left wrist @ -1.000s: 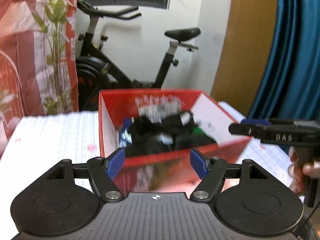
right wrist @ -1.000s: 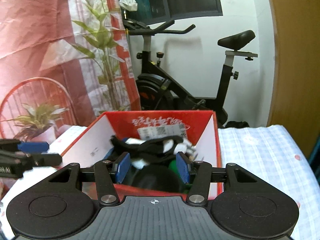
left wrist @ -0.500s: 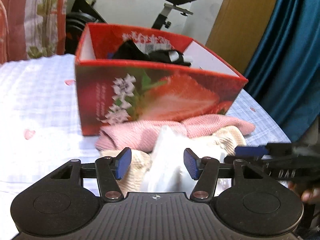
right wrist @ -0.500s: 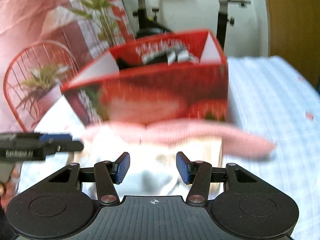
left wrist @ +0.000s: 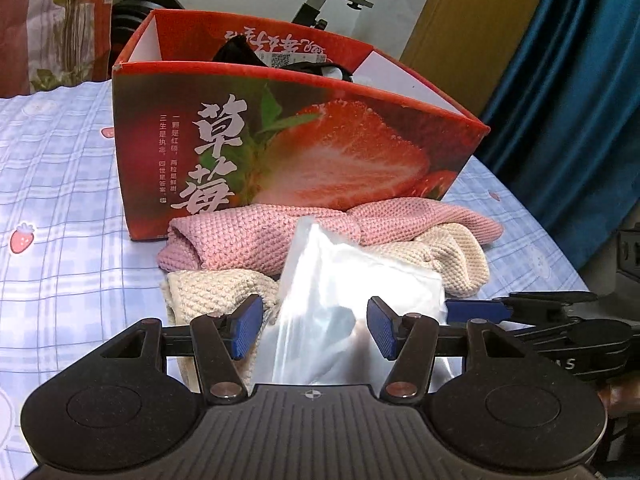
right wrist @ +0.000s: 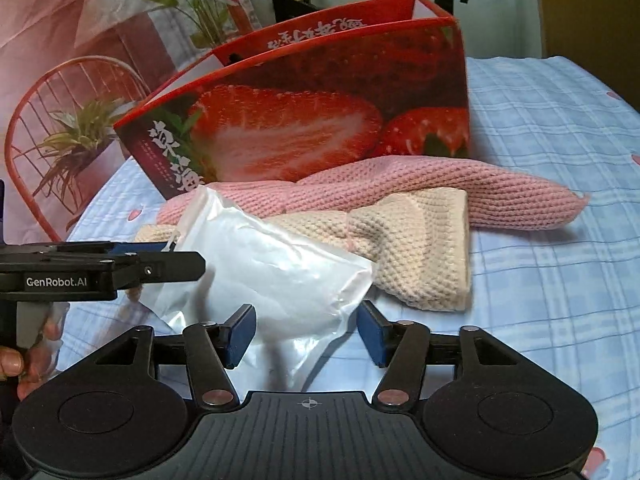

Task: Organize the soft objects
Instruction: 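Move the left tool down to the white plastic bag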

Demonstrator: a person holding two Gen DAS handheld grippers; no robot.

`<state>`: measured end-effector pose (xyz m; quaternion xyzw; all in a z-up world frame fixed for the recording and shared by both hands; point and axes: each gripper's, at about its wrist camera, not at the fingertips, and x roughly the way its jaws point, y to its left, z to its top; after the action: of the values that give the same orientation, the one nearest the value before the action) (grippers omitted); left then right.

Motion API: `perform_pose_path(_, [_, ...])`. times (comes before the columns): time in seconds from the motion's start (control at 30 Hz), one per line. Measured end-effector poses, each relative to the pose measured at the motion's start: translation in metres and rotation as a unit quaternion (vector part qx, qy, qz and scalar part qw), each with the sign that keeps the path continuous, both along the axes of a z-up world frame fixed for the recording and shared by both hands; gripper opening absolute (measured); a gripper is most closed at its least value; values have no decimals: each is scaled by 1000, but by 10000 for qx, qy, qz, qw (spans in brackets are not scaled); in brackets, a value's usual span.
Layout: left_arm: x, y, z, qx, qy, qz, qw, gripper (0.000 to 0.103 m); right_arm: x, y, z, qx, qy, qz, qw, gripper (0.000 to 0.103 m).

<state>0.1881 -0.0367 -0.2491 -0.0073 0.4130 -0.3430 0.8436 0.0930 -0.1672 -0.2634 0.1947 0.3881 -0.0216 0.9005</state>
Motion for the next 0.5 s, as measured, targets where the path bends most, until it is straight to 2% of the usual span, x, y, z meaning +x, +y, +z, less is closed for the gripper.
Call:
perform_pose_path(0.17, [-2,3,4,-74,77,-84,9999,60,8,-2,-1,110,-48,17,9999,53])
perform_pose_path(0.43, [-21,8,10,-37,-29,-156,9999,60,17,-2,0,59,-92,46,9999,53])
perform_pose_path(0.5, [-25,12,8,-132,61,-136,9998,60,18,0,-1,26,-108,71,9999,53])
